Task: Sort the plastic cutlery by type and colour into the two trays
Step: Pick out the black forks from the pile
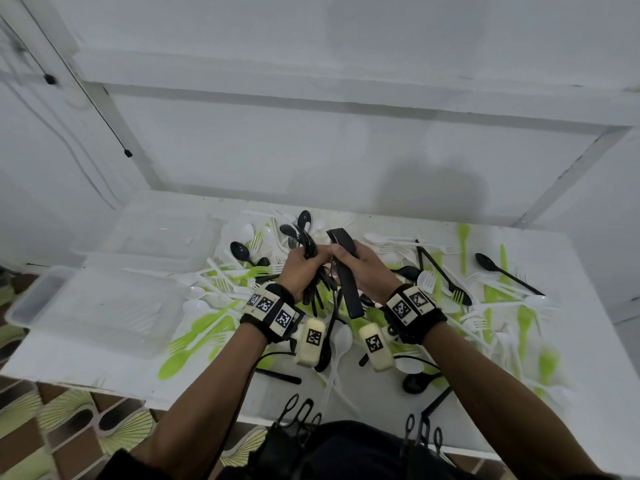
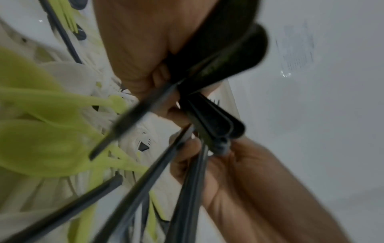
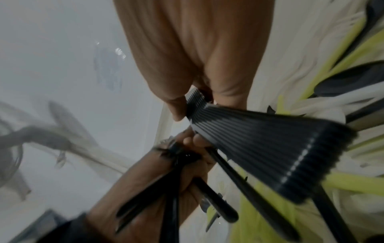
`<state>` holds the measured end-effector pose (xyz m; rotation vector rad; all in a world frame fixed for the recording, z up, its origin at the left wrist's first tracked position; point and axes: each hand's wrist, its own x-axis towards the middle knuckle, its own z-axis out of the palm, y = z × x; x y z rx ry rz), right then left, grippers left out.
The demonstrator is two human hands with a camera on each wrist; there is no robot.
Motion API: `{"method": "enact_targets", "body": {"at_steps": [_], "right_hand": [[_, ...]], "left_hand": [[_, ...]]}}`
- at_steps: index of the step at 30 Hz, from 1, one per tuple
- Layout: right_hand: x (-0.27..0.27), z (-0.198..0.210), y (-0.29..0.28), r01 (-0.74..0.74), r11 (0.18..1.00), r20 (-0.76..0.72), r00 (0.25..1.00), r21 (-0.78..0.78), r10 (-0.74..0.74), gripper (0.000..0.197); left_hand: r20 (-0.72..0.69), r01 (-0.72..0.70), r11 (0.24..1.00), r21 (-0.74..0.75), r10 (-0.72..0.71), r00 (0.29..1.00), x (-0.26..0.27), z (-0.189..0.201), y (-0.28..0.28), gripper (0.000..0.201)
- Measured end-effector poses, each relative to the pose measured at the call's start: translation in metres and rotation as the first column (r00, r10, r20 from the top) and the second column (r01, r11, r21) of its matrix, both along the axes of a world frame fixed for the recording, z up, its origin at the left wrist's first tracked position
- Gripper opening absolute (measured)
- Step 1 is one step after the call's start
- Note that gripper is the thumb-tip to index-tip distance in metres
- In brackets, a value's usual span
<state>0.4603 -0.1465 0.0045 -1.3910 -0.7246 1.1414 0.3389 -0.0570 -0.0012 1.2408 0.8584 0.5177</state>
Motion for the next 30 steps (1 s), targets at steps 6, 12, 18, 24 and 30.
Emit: {"method": "enact_targets", "body": {"at_steps": [6,12,18,24,30], "right_hand": [[-0.006,-0.002,0.006,0.119,0.990,0.476,0.877,-0.078,-0.068,0.027],[-0.001,0.002,0.014,0.135,0.987,0.219,0.969,-0.087,-0.113,0.013],[0.008,0.018,0.017,0.143,0.988,0.074,0.988,-0.063,-0.138,0.016],[-0.005,0.011,0.014,0.077,0.996,0.219,0.974,-0.052,-0.064,0.031],[-0.002,0.009,0.015,0.207,0.978,0.286,0.939,-0.030,-0.190,0.025]], "left_hand": [[-0.167,-0.055,0.966,0.253,0.099,0.981,0.003,-0.005,-0.003,0.027],[-0.200,0.074,0.947,0.311,-0.011,0.980,0.003,-0.004,-0.006,0.014],[-0.236,0.181,0.930,0.319,-0.107,0.966,0.002,-0.001,-0.006,0.022],[-0.425,0.374,0.818,0.438,-0.178,0.888,0.004,-0.002,-0.006,0.016],[-0.413,0.384,0.812,0.440,-0.197,0.889,0.005,-0.002,-0.005,0.025]]}}
